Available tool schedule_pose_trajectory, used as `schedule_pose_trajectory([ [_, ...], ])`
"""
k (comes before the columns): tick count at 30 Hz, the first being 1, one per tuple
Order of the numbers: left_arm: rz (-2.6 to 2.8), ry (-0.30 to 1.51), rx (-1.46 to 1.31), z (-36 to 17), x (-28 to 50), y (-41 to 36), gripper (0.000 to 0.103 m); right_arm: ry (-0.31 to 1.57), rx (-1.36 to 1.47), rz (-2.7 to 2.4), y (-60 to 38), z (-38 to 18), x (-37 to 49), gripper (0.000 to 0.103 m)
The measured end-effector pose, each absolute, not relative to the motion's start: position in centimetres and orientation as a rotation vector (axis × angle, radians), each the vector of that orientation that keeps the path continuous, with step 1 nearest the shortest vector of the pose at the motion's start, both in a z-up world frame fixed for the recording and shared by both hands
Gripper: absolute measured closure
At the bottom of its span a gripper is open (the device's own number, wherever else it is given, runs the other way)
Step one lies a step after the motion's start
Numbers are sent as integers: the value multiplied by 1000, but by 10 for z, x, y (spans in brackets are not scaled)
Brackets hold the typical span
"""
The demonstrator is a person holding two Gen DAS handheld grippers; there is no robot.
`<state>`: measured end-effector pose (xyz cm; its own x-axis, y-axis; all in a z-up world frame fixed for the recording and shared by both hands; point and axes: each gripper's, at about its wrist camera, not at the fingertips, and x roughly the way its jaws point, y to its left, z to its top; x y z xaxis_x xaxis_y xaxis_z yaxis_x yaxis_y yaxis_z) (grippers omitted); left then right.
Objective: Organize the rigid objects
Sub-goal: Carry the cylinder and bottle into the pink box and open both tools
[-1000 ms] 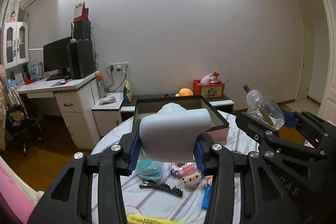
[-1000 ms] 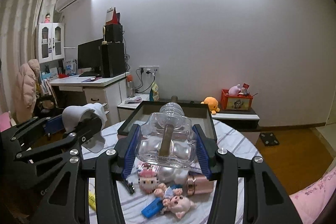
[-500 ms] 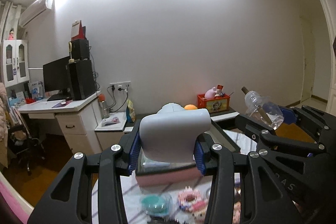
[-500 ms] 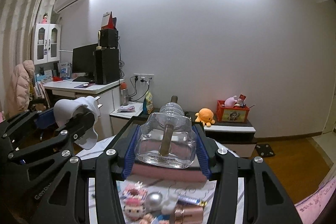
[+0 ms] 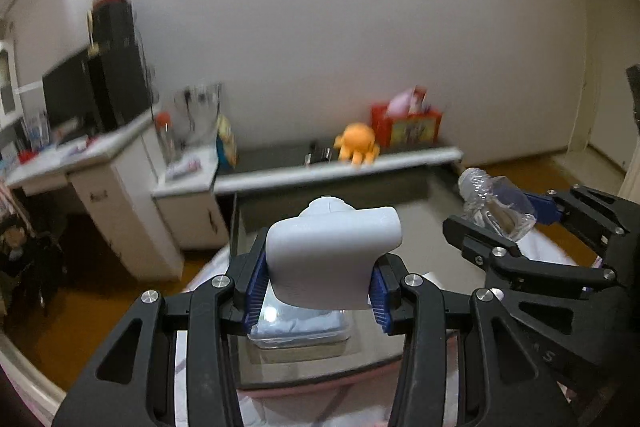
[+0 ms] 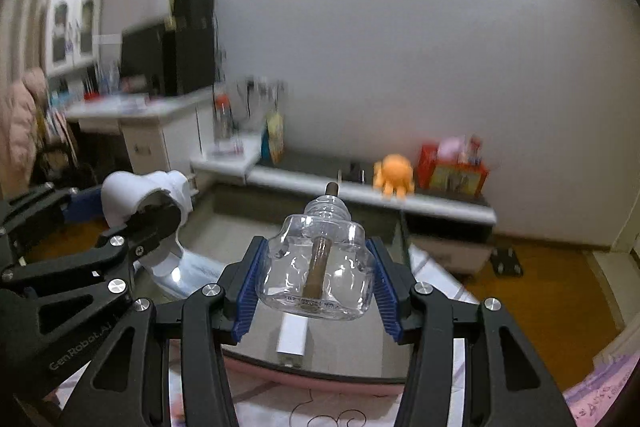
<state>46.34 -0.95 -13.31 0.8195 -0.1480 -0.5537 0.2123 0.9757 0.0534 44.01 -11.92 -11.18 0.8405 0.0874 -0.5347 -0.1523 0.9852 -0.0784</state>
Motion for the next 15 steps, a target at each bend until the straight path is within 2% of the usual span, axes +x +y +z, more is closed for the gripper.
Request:
schedule_pose_trajectory([
  [4, -244, 720, 130, -170, 500, -26, 59, 673, -151, 89, -126, -151, 474, 52],
  [6, -242, 733, 161, -178, 506, -36, 59, 720, -167, 48, -131, -163, 481, 51],
  [12, -258, 783, 195, -192, 510, -54, 58, 779, -147, 36, -149, -164, 489, 51],
  [14, -252, 780, 198, -192, 507, -52, 53, 836, -120, 55, -154, -171, 494, 51],
  [15, -245, 780, 192, -190, 507, -50, 42, 844, -102, 64, -157, -172, 495, 51],
])
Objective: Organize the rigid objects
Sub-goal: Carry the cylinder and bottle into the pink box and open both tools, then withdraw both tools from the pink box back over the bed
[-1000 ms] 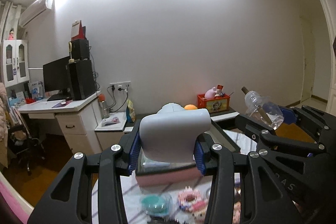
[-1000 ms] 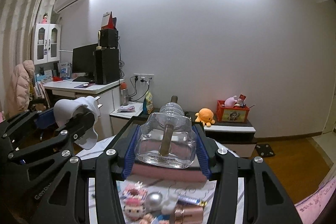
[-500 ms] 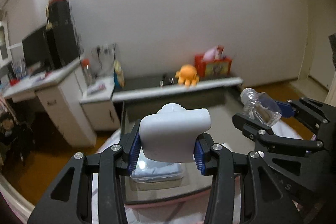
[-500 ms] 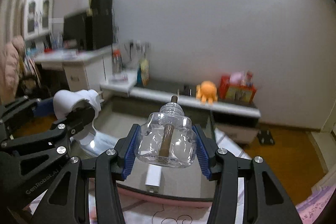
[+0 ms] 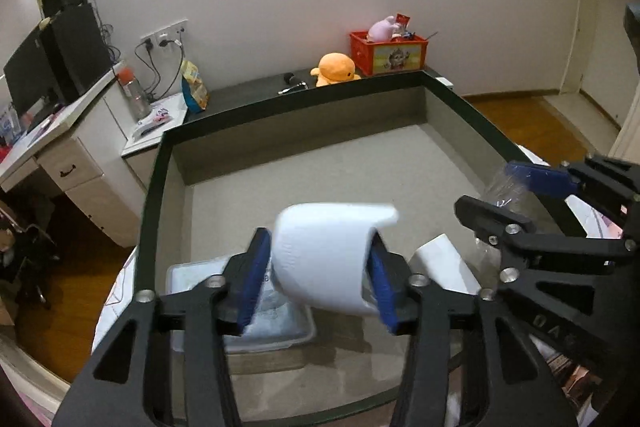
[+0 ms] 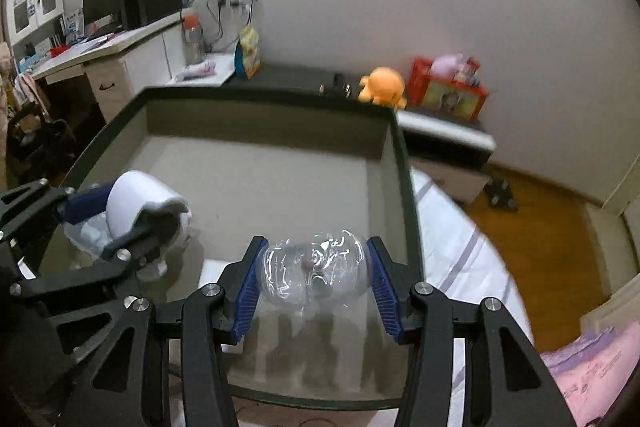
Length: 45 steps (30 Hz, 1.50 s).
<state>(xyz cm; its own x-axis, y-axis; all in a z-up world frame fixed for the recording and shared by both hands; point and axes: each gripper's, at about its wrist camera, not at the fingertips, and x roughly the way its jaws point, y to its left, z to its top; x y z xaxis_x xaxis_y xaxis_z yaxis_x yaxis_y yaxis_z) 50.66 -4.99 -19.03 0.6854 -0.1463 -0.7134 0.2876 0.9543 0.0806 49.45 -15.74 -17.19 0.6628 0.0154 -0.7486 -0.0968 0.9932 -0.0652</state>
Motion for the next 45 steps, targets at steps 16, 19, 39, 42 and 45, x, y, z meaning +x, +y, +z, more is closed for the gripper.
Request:
schedule_pose_trajectory([
  [16, -82, 369, 77, -79, 339, 22, 0, 499, -57, 83, -148, -75, 359, 14],
  [19, -70, 296, 75, -62, 300, 30, 0, 411, -74, 87, -137, -60, 315, 14],
  [39, -12, 152, 62, -56, 142, 36, 0, 187, -72, -4, -127, -56, 142, 0],
  [42, -16, 157, 51, -57, 139, 37, 0, 179, -79, -4, -127, -55, 134, 0],
  [45, -22, 166, 45, -58, 138, 38, 0, 186, -75, 7, -127, -58, 132, 0],
])
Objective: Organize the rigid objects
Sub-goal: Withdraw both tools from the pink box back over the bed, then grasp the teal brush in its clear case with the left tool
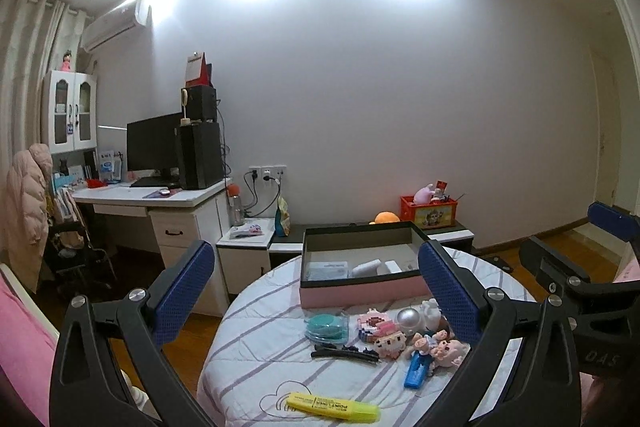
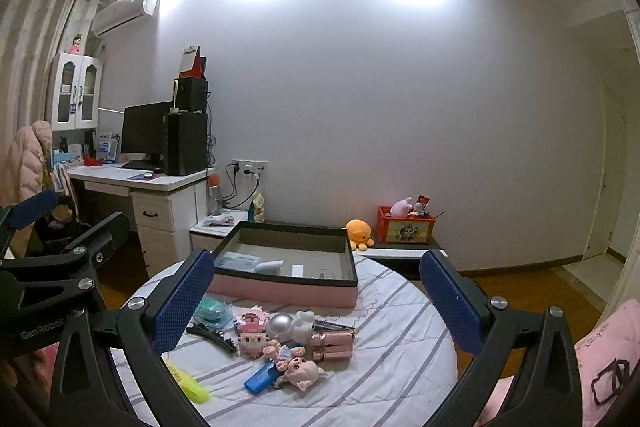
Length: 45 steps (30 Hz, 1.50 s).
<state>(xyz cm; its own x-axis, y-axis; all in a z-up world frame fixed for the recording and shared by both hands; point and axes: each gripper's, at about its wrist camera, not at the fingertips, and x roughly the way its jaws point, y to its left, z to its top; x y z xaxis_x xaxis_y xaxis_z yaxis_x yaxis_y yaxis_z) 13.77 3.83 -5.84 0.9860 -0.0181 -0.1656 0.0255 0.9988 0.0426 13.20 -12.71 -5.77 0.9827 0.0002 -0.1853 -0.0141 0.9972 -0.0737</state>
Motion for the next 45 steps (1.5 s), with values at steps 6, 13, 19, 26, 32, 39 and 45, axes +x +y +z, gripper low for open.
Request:
schedule_pose_trajectory([
  [6, -19, 176, 55, -63, 139, 36, 0, 192, -84, 12, -126, -62, 129, 0],
  [13, -32, 228, 63, -76, 149, 35, 0, 231, -86, 17, -124, -75, 136, 0],
  [19, -61, 375, 36, -119, 169, 37, 0, 323, -82, 26, -126, -108, 150, 0],
  [26, -66, 539, 44, -172, 197, 37, 0, 479, -64, 40, -129, -157, 177, 0],
  [32, -31, 629, 18, -198, 223, 50, 0, 607, 6, 33, -137, -191, 214, 0],
  [39, -24, 670, 10, -206, 245, 62, 0, 724, 132, 87, -148, -215, 258, 0],
  [45, -39, 686, -11, -208, 253, 68, 0, 803, 158, 142, -151, -225, 283, 24],
])
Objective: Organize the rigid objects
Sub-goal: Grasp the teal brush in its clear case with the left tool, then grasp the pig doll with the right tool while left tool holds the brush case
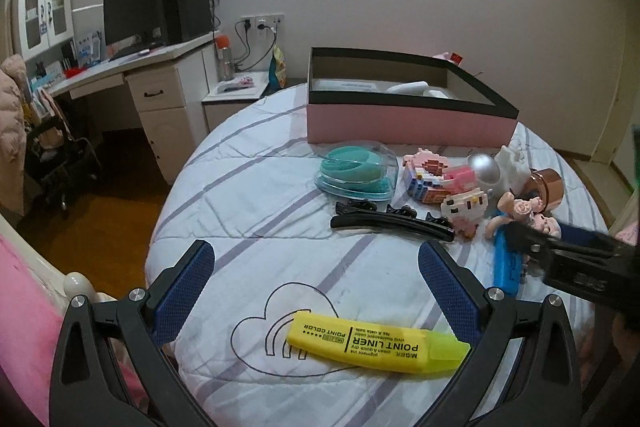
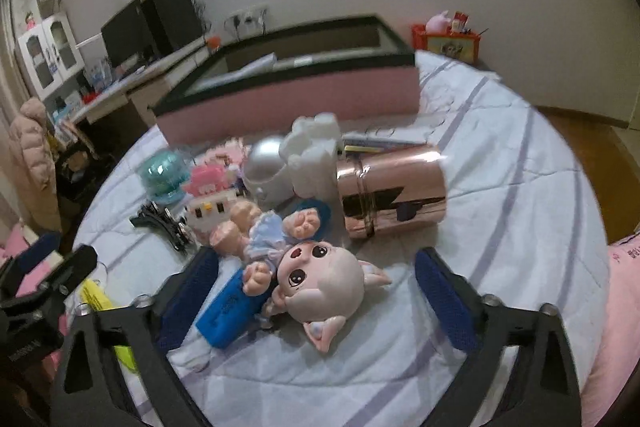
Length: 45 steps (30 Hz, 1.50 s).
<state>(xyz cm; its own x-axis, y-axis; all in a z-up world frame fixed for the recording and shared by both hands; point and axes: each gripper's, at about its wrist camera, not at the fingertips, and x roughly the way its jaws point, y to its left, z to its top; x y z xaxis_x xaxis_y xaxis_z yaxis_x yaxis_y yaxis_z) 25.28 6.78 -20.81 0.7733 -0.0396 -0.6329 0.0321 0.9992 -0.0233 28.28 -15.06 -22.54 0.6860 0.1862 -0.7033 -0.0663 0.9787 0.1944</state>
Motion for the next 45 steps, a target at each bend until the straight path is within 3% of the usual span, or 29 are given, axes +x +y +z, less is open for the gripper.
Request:
schedule_pose_trajectory([
  [2, -44, 692, -10, -209, 254, 68, 0, 818, 175, 156, -152, -230, 286, 28],
  [17, -62, 720, -27, -207, 289, 66, 0, 686, 126, 150, -162, -200, 256, 29],
  [36, -89, 920, 54, -232, 389, 40, 2, 644, 140, 137, -180, -188, 319, 29],
  [38, -120, 923, 40, -233, 391, 42, 9, 649, 140, 136, -179, -190, 319, 29],
  [39, -140, 915, 34, -232, 390, 41, 27, 651, 141, 136, -179, -191, 319, 29],
  [40, -147, 902, 40, -230, 388, 40, 31, 652, 141, 137, -178, -191, 318, 29],
  [45, -136, 826, 76, -222, 368, 35, 31, 651, 134, 128, -174, -190, 317, 29],
])
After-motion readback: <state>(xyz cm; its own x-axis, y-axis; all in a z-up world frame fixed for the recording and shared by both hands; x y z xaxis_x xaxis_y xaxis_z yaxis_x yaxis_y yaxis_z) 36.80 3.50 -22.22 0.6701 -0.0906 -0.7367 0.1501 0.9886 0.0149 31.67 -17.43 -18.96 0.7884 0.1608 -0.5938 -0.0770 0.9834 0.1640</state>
